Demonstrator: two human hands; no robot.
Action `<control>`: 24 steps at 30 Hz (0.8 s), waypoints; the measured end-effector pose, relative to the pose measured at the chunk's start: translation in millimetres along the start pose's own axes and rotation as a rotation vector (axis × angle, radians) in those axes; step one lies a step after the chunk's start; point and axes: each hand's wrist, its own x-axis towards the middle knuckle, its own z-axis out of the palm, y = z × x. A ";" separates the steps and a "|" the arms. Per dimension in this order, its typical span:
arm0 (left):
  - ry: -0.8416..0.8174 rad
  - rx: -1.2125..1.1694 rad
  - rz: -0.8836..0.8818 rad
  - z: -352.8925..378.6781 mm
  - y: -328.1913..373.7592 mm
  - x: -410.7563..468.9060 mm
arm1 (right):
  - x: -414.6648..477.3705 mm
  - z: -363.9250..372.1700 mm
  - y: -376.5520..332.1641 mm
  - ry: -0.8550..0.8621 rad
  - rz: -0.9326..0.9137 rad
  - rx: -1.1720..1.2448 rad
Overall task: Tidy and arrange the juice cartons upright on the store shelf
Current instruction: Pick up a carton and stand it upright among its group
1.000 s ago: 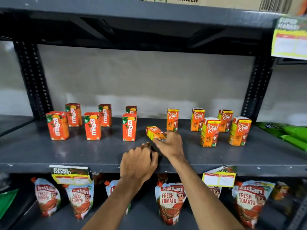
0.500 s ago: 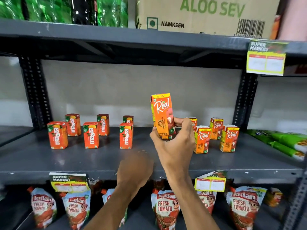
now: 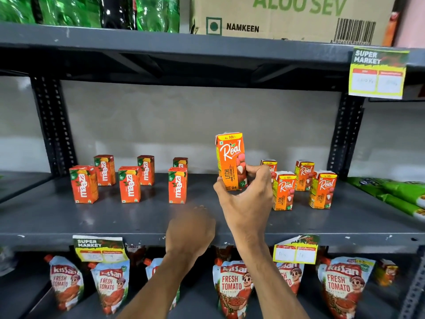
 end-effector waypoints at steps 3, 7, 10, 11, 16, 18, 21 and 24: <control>-0.007 0.000 -0.004 1.4 -0.5 1.3 | 3.8 7.2 32.2 -0.116 0.126 -0.081; 0.019 0.008 -0.003 2.1 0.0 0.9 | 9.0 17.3 71.8 -0.241 0.275 -0.180; 0.042 -0.009 0.006 3.4 -0.9 0.7 | 14.3 26.2 85.8 -0.279 0.334 -0.233; 0.046 -0.007 0.003 3.4 -1.2 1.1 | 16.0 28.7 87.9 -0.295 0.357 -0.238; 0.028 -0.011 0.003 3.5 -0.1 0.7 | 16.8 32.9 93.1 -0.386 0.425 -0.269; 0.018 -0.036 -0.003 4.4 -0.7 0.4 | 16.3 32.1 92.8 -0.404 0.426 -0.276; 0.004 -0.060 -0.004 5.3 -0.7 -0.2 | 15.3 30.7 92.9 -0.412 0.422 -0.284; 0.003 -0.066 -0.006 3.4 -0.1 0.3 | 12.1 28.2 90.3 -0.423 0.423 -0.286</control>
